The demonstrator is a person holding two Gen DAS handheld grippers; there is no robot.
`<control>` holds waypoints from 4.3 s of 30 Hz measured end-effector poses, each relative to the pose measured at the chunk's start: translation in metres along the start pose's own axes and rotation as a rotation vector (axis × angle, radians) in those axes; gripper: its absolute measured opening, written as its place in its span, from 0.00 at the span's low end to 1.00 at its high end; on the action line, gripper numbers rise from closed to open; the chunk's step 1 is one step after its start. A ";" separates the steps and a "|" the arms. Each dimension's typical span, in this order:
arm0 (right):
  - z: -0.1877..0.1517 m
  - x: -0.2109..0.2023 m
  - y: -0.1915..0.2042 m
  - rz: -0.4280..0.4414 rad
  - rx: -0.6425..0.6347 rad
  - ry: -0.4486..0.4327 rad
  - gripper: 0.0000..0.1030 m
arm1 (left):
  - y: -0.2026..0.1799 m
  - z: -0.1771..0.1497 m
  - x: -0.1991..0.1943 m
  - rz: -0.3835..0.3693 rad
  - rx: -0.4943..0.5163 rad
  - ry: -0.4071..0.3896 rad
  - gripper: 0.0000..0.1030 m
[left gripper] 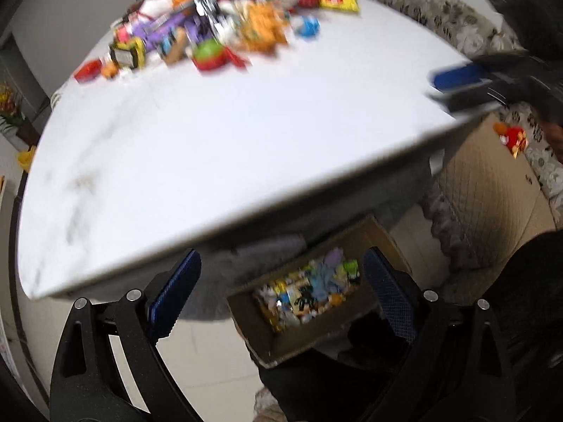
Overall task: Collect trash
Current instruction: 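Release the robot figure and pizza toy from both tools into the box, then grasp the green ball toy with the left tool while the right tool grasps the blue-white toy, then drop the green ball and blue-white toy from both tools into the box, then grasp the orange dinosaur with the right tool while the left tool grasps the white cloth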
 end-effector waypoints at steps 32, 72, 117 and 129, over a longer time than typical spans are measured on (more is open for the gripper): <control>0.019 0.000 -0.046 -0.165 0.239 -0.065 0.33 | 0.065 0.151 0.057 0.077 -0.106 -0.185 0.42; 0.129 0.066 0.007 -0.122 0.261 -0.088 0.64 | 0.049 0.016 -0.033 0.066 -0.131 -0.087 0.84; -0.018 -0.030 -0.021 -0.067 0.253 -0.038 0.59 | 0.002 0.100 -0.061 0.027 -0.040 -0.285 0.11; -0.025 -0.045 0.001 -0.045 0.193 -0.061 0.59 | -0.039 0.095 -0.147 0.008 0.011 -0.455 0.11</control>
Point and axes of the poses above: each gripper's, at about its wrist camera, not at the fingertips, and x roughly the way its jaws point, y to its left, z to its top, the point moved 1 cm from there along x, roughly the way its jaws point, and after that the axes turned 11 degrees about -z, right-handed, at the moved point
